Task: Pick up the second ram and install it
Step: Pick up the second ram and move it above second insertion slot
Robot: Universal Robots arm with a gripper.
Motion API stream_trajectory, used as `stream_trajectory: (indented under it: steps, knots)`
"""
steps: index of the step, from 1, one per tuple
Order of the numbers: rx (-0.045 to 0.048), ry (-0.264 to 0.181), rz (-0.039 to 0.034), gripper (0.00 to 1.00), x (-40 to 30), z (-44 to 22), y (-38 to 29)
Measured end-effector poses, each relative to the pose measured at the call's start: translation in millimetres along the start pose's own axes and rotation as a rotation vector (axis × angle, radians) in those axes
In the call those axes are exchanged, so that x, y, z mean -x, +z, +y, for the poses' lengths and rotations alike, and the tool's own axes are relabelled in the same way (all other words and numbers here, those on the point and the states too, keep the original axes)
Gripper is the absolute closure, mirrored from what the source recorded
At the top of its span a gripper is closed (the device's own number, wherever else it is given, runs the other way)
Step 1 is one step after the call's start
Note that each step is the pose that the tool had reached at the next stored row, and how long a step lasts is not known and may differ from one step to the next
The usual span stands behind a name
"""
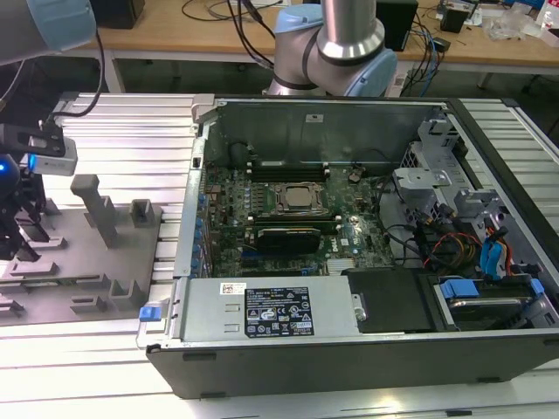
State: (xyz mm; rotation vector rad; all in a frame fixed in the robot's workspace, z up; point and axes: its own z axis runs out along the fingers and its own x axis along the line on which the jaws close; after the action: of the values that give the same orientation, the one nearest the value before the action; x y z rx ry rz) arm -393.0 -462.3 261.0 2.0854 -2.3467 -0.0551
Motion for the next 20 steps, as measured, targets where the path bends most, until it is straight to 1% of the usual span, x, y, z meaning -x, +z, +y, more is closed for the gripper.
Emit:
stream_trajectory:
  steps: [1,2,4,5,6,10,12,13,15,16,20]
  knots:
    - [-0.0001,-0.002,0.0003,0.64,-2.8,-0.3,0.9]
    - [-0.0002,-0.011,0.0026,0.64,-5.4,-0.7,2.6]
    - [-0.0005,-0.025,0.0094,0.64,-5.6,-0.8,3.7]
    - [-0.0009,-0.037,0.0152,0.64,-5.9,-1.0,6.3]
    - [-0.0007,-0.041,0.0156,0.64,-6.1,-1.2,9.3]
    - [-0.0006,-0.048,0.0162,0.64,-6.9,-3.7,24.9]
    - [-0.0005,-0.052,0.0171,0.64,-7.0,-3.9,29.4]
    - [-0.0004,-0.056,0.0172,0.64,-7.1,-4.1,33.2]
    - [-0.0004,-0.059,0.0172,0.64,-7.2,-4.1,37.1]
    - [-0.0003,-0.062,0.0174,0.64,-7.2,-4.3,40.2]
    - [0.0000,-0.072,0.0176,0.64,-7.4,-4.4,47.5]
